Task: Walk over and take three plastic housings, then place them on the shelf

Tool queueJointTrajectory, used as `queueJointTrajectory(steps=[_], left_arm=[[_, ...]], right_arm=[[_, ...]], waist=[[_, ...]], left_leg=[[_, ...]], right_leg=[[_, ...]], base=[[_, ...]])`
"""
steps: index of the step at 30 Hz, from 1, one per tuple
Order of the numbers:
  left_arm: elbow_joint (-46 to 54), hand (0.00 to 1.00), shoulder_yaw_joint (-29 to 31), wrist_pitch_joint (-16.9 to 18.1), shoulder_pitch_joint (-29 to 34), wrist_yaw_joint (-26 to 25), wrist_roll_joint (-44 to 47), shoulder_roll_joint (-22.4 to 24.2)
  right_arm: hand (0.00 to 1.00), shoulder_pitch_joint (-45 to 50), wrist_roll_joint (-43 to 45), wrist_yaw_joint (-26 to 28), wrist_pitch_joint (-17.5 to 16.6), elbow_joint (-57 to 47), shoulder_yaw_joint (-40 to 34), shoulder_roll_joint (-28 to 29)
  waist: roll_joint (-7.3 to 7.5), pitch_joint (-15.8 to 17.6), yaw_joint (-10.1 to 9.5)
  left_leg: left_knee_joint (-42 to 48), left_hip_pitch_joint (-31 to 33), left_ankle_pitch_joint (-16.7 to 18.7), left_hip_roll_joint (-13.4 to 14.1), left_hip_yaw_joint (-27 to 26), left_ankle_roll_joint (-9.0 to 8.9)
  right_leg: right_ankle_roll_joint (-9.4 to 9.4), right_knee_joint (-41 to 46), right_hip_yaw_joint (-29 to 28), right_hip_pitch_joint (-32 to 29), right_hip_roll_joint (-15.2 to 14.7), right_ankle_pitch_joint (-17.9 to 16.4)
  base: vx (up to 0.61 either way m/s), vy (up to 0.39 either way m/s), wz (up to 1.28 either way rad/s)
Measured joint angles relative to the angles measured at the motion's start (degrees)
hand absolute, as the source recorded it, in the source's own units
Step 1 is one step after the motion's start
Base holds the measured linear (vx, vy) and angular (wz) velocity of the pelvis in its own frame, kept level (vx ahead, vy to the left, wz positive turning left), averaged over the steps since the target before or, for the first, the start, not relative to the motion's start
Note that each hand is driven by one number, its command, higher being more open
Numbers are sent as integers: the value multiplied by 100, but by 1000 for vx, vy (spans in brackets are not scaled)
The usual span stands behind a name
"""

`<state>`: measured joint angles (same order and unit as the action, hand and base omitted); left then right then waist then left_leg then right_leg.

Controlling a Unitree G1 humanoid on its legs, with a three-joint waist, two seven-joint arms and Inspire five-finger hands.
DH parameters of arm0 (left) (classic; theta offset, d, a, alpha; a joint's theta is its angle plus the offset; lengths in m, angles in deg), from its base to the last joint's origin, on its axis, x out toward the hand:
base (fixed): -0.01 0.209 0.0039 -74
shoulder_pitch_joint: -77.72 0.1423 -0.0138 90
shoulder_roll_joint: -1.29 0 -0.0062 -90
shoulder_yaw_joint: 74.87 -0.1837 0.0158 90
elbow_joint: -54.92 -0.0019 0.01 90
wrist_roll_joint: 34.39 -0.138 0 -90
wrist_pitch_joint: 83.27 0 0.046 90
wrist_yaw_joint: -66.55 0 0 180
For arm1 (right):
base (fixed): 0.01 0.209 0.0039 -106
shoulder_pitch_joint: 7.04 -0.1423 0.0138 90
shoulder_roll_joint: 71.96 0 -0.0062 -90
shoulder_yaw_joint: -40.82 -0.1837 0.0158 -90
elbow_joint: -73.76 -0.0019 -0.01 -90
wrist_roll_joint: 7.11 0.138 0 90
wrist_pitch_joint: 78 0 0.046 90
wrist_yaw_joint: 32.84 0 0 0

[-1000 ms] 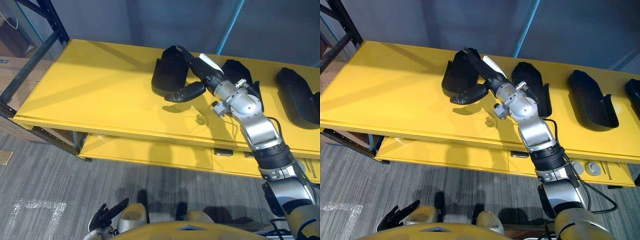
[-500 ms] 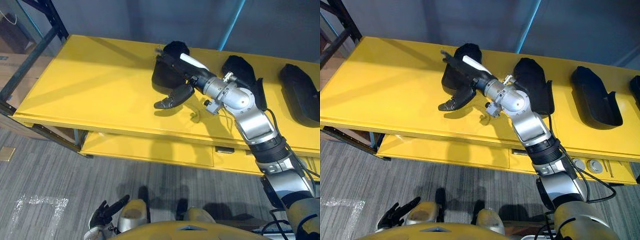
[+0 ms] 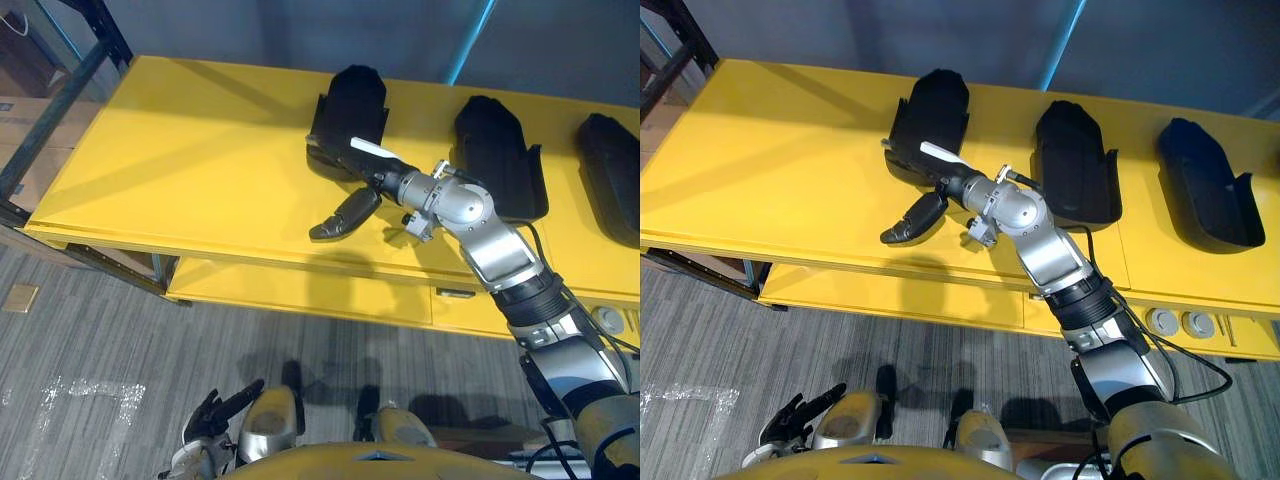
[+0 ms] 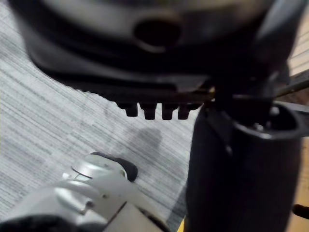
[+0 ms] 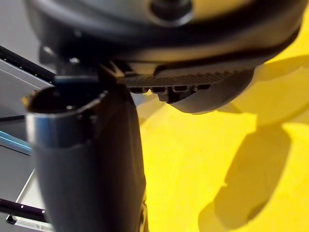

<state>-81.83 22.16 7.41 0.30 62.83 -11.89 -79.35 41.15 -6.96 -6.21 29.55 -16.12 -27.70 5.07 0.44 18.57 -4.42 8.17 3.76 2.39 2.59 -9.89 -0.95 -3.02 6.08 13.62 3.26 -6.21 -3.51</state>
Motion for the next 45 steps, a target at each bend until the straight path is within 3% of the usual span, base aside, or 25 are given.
queueJointTrajectory(steps=[3,11,23,28,38,45], left_arm=[[0,100,-59,-14,-142,1,9,1],[16,100,-61,-100,-329,8,188,-10],[45,100,-179,-115,-331,-6,183,-63],[-3,100,-185,-128,-331,-6,175,-84],[-113,100,-197,-241,-328,-51,153,-267],[-142,100,-197,-324,-328,-50,107,-290]], right_arm=[[100,-127,-198,-73,-139,1,-2,-8],[100,-341,-198,-90,-335,8,-68,-30],[100,-350,-203,407,-569,-5,-66,-225],[100,-175,-225,675,-790,-59,-62,-225],[100,182,-803,1168,-1230,-84,-31,-244],[100,283,-874,1139,-1444,22,1,-284]], waist=[[-85,151,2],[-96,426,7],[-90,426,6],[-46,410,0],[286,189,3],[314,93,2]], left_leg=[[160,131,-5,22,12,-1],[365,311,38,35,32,15],[334,262,15,21,-2,62],[248,164,20,14,-91,44],[50,-32,-37,-11,-102,56],[39,-51,-38,-17,-104,55]], right_leg=[[12,90,0,-93,1,-9],[30,238,4,-248,-20,-28],[26,281,-12,-238,-47,-39],[25,275,-98,-207,-55,-38],[8,105,-92,-24,-49,-24],[-1,80,-93,2,-49,-15]], base=[[-53,2,1],[-36,5,1],[-4,-2,-1],[-14,-5,-8],[0,0,0],[0,0,0]])
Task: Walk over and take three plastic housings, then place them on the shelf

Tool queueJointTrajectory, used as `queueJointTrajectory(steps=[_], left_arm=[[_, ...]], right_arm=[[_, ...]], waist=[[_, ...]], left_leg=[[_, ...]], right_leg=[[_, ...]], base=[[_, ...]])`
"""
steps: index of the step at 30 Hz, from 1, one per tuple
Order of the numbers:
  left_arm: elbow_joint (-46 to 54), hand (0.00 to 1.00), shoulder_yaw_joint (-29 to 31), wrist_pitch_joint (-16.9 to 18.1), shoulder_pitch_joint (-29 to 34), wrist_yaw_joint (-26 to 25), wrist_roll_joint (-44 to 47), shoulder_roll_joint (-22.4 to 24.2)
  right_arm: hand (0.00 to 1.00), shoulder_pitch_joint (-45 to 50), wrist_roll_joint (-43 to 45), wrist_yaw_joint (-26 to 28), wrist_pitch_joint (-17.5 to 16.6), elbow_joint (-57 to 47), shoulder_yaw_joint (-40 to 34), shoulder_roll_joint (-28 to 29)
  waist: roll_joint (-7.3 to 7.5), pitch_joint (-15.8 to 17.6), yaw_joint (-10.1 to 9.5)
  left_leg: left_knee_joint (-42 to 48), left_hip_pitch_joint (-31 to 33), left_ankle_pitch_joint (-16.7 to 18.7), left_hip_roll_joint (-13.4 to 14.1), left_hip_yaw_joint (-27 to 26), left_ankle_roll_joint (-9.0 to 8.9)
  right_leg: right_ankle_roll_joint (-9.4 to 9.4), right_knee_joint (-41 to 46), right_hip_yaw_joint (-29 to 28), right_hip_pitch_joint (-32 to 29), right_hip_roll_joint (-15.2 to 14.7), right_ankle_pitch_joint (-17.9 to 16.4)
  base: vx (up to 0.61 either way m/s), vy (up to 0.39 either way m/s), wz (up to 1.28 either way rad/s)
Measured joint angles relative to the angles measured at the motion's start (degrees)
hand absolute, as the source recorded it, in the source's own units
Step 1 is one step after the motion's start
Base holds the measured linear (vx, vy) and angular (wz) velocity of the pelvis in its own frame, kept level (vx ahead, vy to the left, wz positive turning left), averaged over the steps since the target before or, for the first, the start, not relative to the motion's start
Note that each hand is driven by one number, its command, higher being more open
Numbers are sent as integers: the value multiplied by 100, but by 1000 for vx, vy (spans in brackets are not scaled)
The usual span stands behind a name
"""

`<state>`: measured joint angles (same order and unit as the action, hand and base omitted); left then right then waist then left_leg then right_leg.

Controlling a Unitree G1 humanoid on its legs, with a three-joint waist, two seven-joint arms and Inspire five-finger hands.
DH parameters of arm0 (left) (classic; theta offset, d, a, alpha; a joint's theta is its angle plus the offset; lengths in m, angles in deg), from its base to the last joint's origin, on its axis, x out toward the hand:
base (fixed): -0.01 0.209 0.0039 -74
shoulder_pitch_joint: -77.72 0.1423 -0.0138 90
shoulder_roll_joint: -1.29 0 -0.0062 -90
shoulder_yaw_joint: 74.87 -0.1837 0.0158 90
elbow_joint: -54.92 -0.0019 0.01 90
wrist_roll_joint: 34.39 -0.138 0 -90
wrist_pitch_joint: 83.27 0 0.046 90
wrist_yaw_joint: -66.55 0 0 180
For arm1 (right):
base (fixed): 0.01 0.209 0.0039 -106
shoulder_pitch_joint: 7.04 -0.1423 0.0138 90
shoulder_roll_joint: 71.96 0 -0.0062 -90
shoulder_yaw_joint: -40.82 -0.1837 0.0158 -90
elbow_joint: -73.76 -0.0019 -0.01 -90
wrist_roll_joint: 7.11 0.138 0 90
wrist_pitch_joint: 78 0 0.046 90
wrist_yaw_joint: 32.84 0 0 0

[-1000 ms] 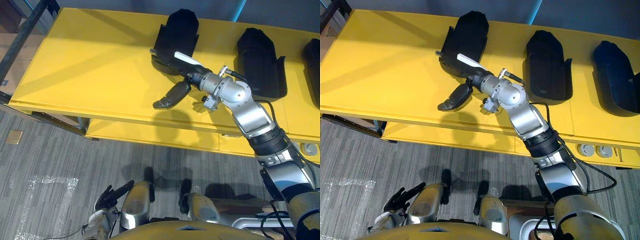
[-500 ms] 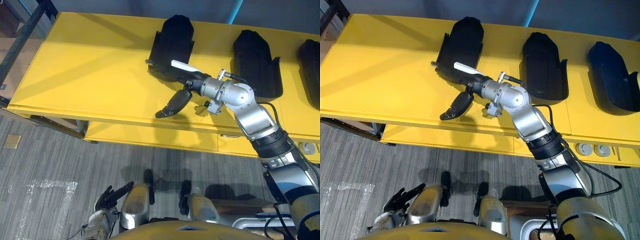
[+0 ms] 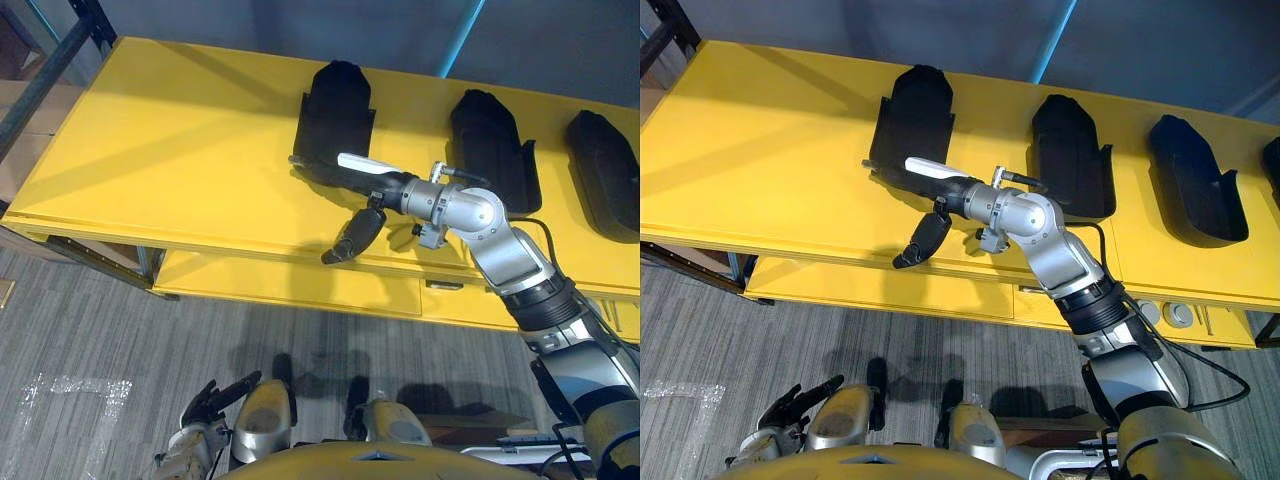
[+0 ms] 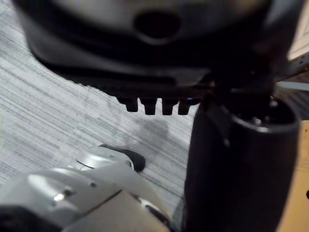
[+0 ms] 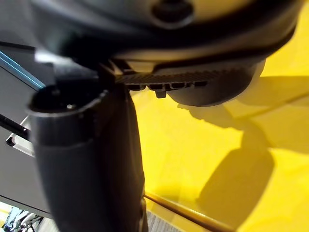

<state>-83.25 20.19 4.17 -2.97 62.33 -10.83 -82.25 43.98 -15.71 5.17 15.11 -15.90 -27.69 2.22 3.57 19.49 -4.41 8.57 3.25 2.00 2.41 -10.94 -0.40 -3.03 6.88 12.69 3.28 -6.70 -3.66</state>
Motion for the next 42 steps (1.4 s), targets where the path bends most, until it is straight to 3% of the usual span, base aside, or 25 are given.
queueJointTrajectory(steps=[9,42], left_arm=[[-140,100,-39,-1,10,2,-144,2],[-255,100,-114,-23,76,24,-171,-13]], right_arm=[[100,211,8,-11,-11,123,4,0],[100,277,6,270,-123,408,-16,80]], waist=[[-10,-221,-2],[38,-433,0]], left_leg=[[-84,-88,-17,-19,-8,-1],[-795,-491,-360,-114,-2,-16]], right_leg=[[-15,-86,-4,88,0,13],[-24,-180,20,204,-15,18]], base=[[0,0,0],[0,0,0]])
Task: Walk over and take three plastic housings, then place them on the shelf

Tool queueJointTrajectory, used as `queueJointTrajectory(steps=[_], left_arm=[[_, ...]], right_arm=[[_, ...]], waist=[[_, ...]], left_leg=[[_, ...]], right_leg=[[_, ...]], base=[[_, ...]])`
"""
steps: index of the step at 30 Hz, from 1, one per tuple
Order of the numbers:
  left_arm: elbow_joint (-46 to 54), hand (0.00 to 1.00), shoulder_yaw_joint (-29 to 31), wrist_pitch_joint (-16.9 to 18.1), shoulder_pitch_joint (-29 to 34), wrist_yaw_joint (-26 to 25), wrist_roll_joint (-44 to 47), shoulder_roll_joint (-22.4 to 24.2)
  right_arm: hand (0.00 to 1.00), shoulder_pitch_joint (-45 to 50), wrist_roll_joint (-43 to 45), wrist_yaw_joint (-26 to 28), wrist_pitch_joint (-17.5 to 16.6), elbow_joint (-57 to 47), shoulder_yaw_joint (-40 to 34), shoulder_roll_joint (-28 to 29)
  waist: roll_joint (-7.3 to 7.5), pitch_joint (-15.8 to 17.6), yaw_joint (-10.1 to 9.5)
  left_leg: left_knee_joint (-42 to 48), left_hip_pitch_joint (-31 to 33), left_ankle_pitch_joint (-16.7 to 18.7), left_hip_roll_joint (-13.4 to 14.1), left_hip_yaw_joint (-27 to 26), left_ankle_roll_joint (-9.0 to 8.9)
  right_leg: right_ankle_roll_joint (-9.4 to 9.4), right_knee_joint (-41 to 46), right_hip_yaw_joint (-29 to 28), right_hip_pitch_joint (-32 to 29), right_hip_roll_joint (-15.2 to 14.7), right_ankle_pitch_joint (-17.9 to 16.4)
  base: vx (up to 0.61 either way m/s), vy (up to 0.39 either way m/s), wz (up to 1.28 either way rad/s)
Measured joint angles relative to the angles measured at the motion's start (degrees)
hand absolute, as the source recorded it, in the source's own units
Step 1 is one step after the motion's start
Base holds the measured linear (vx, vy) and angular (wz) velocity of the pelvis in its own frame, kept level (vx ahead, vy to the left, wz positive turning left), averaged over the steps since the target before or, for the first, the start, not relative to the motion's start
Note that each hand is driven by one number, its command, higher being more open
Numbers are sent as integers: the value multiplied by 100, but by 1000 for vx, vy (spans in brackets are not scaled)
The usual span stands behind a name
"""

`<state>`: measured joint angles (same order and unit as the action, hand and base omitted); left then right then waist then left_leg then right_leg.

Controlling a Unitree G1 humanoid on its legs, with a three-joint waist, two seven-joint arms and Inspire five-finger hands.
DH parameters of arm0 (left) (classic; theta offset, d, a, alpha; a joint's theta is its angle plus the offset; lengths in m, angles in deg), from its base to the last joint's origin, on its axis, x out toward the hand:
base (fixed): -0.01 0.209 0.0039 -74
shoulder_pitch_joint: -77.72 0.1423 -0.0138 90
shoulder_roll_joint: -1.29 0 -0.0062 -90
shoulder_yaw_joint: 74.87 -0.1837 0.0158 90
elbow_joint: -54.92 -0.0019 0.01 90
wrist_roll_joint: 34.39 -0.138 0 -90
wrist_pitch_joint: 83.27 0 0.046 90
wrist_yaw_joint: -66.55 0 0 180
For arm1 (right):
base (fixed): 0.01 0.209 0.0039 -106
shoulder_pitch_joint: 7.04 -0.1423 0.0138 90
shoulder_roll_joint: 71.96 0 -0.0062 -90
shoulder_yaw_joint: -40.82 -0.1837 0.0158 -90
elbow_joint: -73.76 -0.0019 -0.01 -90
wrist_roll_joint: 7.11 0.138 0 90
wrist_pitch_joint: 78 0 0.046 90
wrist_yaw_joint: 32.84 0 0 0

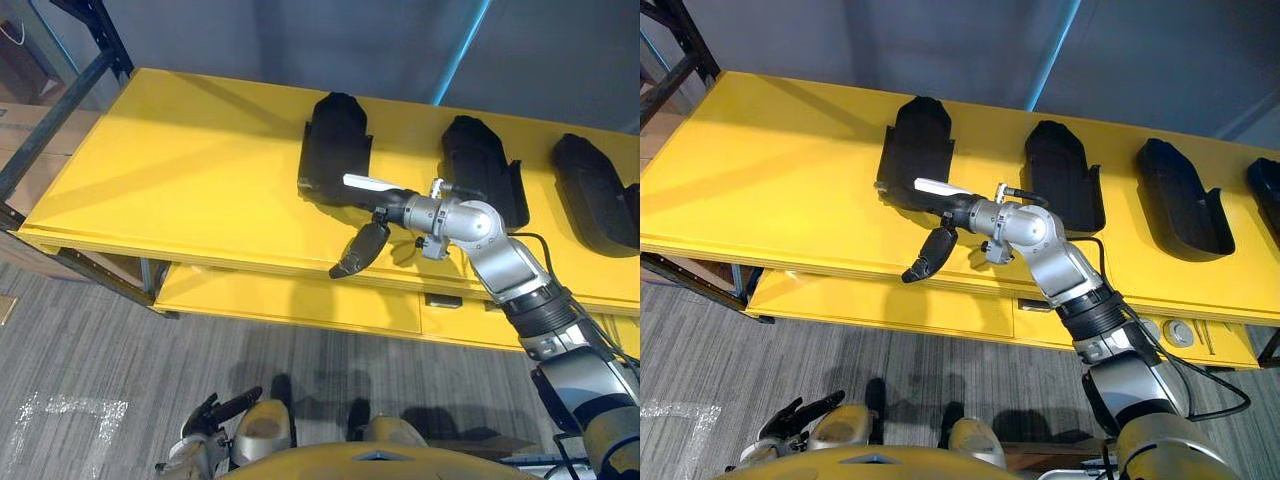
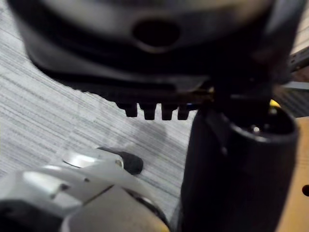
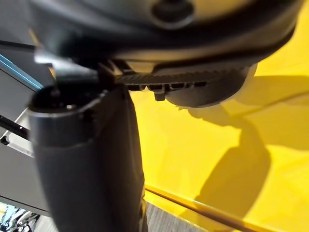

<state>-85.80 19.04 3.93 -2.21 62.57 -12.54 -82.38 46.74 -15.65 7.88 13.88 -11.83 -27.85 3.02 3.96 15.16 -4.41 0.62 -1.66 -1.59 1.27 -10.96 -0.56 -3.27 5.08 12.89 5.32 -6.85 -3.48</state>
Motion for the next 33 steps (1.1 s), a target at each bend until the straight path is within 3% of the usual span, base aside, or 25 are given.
queueJointTrajectory(steps=[33], left_arm=[[-55,100,-4,-105,54,21,1,-38]], right_arm=[[100,159,85,175,-15,123,-34,53]], waist=[[89,-209,-3]], left_leg=[[-397,-195,-161,-49,-44,-8]], right_leg=[[-16,-31,-54,-5,-2,12]], base=[[1,0,0]])
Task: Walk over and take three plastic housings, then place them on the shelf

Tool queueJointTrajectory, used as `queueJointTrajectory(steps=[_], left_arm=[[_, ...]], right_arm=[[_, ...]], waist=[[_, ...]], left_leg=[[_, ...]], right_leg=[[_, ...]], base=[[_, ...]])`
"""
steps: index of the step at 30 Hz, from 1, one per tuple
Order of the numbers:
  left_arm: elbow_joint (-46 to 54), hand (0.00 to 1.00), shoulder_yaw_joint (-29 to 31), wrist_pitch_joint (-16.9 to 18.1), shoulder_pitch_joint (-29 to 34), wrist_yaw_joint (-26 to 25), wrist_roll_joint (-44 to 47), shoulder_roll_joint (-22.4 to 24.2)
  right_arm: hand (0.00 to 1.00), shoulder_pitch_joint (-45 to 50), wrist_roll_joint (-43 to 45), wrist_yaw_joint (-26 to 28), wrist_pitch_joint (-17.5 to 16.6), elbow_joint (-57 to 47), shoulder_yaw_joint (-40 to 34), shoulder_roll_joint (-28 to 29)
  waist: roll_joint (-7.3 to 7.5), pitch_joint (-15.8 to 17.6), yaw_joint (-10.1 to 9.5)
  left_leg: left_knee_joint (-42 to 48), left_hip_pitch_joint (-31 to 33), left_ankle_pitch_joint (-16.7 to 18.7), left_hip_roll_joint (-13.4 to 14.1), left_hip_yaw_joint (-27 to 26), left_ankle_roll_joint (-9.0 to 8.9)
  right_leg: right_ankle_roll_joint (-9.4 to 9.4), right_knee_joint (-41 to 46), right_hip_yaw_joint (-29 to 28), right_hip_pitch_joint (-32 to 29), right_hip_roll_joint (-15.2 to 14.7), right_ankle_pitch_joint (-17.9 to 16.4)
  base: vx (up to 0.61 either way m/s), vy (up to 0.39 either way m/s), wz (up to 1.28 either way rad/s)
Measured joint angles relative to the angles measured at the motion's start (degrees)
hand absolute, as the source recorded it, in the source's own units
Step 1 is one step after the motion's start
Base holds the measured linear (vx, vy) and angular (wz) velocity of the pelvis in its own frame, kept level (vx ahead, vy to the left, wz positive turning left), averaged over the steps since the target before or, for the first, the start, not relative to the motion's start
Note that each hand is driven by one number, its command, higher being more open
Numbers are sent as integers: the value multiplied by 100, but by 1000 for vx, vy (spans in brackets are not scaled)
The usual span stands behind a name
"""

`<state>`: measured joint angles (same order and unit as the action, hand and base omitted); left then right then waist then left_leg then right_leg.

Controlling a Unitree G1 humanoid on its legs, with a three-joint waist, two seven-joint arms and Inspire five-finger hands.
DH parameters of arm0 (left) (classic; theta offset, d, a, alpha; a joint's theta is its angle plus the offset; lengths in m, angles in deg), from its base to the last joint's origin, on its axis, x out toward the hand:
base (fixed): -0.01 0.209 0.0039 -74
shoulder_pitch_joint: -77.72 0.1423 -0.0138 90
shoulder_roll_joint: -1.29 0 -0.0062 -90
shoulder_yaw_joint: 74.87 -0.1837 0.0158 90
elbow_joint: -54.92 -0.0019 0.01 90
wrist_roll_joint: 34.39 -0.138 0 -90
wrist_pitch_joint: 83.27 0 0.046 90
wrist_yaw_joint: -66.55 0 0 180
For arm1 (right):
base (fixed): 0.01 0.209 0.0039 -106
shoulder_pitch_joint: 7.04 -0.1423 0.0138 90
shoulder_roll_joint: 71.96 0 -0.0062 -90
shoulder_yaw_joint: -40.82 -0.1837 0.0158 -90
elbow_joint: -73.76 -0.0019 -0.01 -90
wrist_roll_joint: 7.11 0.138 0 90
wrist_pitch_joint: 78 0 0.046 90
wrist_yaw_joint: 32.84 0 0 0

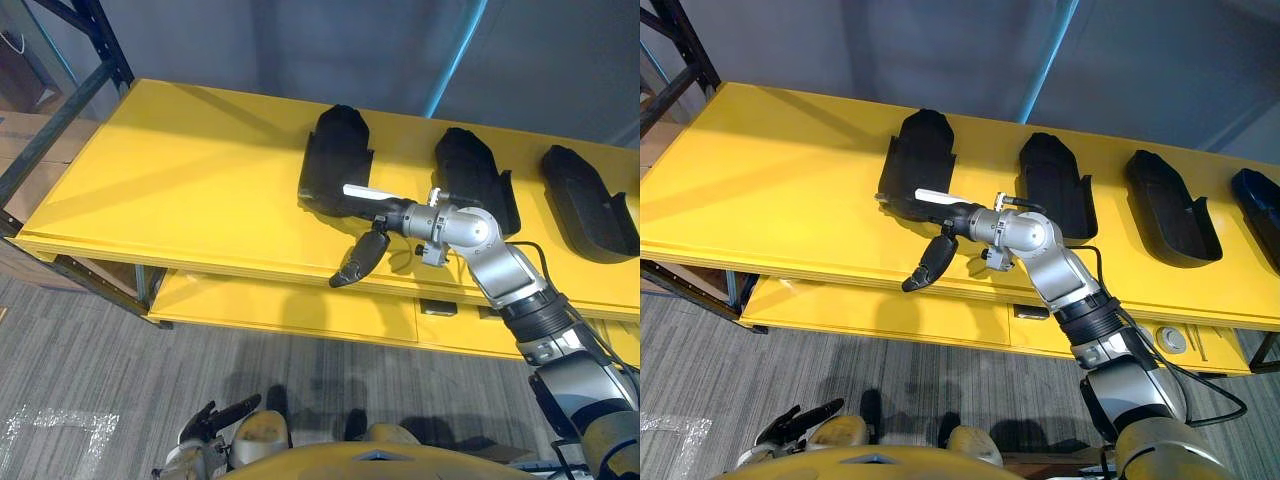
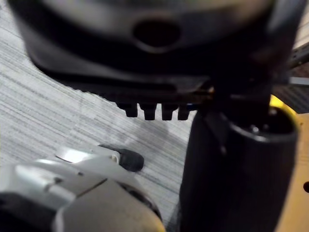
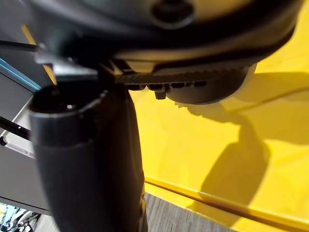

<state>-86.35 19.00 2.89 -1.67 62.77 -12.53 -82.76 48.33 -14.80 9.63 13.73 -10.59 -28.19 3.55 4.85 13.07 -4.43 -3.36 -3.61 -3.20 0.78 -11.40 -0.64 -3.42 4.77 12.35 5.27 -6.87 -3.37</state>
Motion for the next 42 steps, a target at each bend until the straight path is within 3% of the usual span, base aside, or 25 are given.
queueJointTrajectory(steps=[19,27,34,38,42], left_arm=[[-60,100,62,8,55,29,17,16],[-215,100,154,7,130,83,26,51],[-334,100,400,-18,165,222,-7,64],[-477,100,657,7,267,340,-174,106],[-741,100,657,50,333,406,-203,109]], right_arm=[[100,-91,21,-335,-155,98,-15,-148],[100,-705,1058,-853,-157,140,-473,-554],[100,-789,2035,-1792,-174,-211,-1308,-954],[100,-652,2869,-2865,-169,-905,-2777,-1074],[100,571,3157,-3842,-297,-1156,-4148,-1260]], waist=[[66,-154,16],[56,-280,132],[66,-299,228],[59,-361,537],[29,-719,791]], left_leg=[[-166,-138,-102,-11,59,17],[-173,-181,-110,-2,43,7],[-174,-199,-114,21,-101,11],[-176,-287,-31,98,-450,-74],[-179,-289,58,146,-741,-120]], right_leg=[[-30,-104,77,120,14,20],[-44,-196,56,193,36,78],[-43,-300,-81,180,74,177],[-30,-397,-428,134,146,279],[-30,-382,-720,-18,201,280]], base=[[4,-1,1],[-3,1,0],[3,11,-11],[1,15,-42],[38,16,-38]])
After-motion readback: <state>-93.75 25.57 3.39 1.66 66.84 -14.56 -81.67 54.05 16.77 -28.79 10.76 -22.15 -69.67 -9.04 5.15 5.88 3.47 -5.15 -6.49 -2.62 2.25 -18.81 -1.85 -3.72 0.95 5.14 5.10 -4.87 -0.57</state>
